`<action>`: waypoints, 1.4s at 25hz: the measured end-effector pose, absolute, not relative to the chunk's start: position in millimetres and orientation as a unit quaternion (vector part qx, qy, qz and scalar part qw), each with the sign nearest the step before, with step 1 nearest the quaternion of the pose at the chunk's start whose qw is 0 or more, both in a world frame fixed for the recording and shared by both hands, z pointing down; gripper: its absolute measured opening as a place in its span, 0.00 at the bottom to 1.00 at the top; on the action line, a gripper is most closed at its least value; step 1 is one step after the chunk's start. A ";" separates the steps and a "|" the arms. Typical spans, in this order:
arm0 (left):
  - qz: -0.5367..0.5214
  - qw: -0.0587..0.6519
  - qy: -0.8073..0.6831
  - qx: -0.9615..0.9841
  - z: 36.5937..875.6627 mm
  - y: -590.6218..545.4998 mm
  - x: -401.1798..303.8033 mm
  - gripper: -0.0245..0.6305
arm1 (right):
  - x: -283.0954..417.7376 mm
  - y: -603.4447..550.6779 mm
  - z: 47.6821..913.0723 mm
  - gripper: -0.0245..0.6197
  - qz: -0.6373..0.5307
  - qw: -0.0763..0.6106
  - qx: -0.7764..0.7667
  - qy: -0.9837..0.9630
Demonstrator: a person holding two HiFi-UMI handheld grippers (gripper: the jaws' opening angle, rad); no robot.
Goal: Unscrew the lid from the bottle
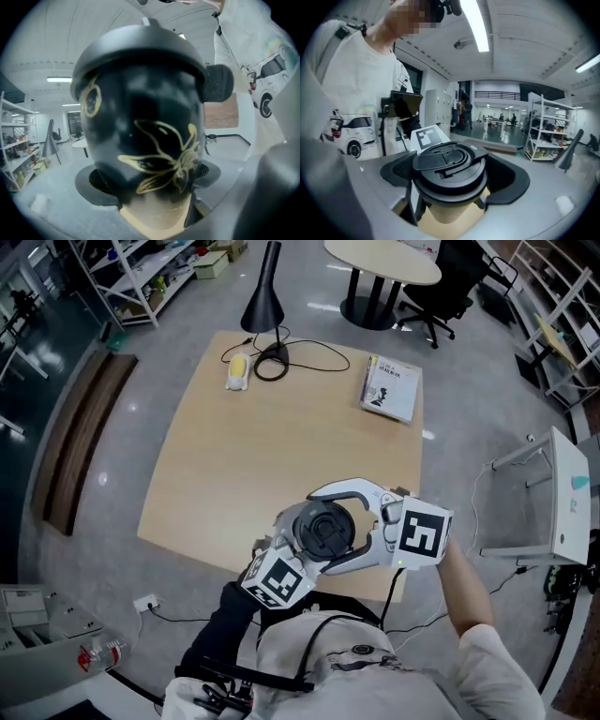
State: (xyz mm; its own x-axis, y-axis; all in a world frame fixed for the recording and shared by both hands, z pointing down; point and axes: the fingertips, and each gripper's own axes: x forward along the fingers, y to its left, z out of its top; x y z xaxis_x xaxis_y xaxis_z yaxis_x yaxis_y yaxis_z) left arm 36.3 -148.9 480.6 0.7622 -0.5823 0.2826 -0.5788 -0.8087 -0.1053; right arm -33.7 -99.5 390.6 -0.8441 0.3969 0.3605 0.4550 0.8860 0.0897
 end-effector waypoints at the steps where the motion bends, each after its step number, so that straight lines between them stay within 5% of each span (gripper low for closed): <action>1: -0.155 0.006 0.277 -0.948 476.0 -139.3 45.1 0.69 | -25.1 -91.6 385.3 0.76 -0.093 0.160 -0.264 -0.947; 7: -0.092 -0.030 0.134 -0.986 432.6 -103.2 86.2 0.69 | 9.0 -68.9 346.6 0.76 -0.034 0.124 -0.446 -0.886; 13: -0.112 -0.040 0.302 -0.946 442.0 -154.7 50.5 0.69 | 5.8 -128.7 317.1 0.85 0.001 0.057 -0.091 -0.994; 17: -0.148 -0.023 0.355 -0.923 448.7 -166.2 35.1 0.69 | -17.9 -122.6 347.8 0.83 -0.033 0.122 -0.039 -0.991; 19: -0.140 -0.029 0.323 -0.936 446.4 -158.7 39.5 0.69 | -27.0 -119.4 344.1 0.72 -0.036 0.105 -0.069 -0.991; 23: -0.126 -0.007 0.185 -0.975 434.0 -119.9 54.9 0.69 | -10.1 -88.7 348.2 0.72 -0.119 0.136 -0.264 -0.947; 27: -0.095 -0.010 0.077 -0.992 420.6 -86.0 75.0 0.69 | 6.2 -66.6 342.0 0.72 -0.080 0.129 -0.395 -0.906; 35: -0.103 -0.055 0.330 -0.937 436.8 -163.4 18.7 0.69 | -4.7 -133.0 329.5 0.89 -0.001 0.078 -0.027 -0.997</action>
